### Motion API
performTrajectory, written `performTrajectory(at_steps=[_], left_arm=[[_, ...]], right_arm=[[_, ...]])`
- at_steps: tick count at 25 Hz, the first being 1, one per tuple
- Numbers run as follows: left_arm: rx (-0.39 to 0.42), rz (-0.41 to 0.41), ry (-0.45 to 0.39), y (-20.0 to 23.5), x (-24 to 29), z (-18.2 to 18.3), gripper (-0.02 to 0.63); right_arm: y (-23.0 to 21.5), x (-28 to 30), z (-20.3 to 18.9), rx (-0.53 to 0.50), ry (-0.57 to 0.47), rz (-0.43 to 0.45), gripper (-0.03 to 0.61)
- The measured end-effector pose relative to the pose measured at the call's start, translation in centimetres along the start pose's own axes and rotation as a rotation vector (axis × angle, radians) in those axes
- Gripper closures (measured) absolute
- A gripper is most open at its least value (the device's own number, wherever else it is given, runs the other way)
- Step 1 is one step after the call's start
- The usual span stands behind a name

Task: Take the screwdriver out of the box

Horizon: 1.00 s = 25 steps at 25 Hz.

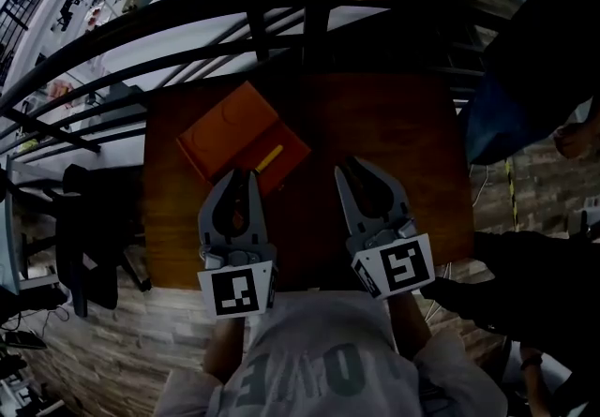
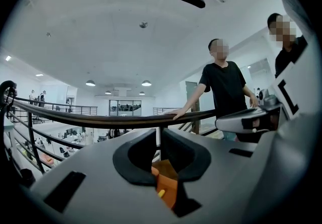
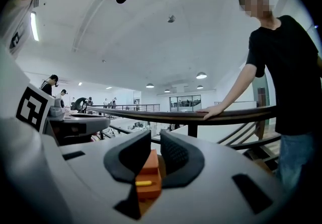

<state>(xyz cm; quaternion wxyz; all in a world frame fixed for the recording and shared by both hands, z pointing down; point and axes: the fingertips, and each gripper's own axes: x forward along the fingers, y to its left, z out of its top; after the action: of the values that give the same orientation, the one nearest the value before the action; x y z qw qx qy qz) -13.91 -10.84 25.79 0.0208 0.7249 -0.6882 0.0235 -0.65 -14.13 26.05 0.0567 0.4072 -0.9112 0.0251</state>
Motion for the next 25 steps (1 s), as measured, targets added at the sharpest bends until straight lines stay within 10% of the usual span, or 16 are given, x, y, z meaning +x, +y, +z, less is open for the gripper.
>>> performTrajectory(at_steps=[5,8,25], left_arm=[[0.057,-0.075,0.036,-1.3,1.2,-0.5,0.559],[0.124,-0.200,0.116,-2.3,2.5,-1.7,0.443],[0.312,-0.480,0.579,-1.5,9.9,-16.1,0.445]], right_arm=[[-1.0,0.3,-0.4,0.006,0.005,0.026,0.514],[-0.7,0.5,-0.6,0.005,0.017,0.046,0.514],[0.4,2.7,-8.9,0.083,0.210,0.101,0.514]])
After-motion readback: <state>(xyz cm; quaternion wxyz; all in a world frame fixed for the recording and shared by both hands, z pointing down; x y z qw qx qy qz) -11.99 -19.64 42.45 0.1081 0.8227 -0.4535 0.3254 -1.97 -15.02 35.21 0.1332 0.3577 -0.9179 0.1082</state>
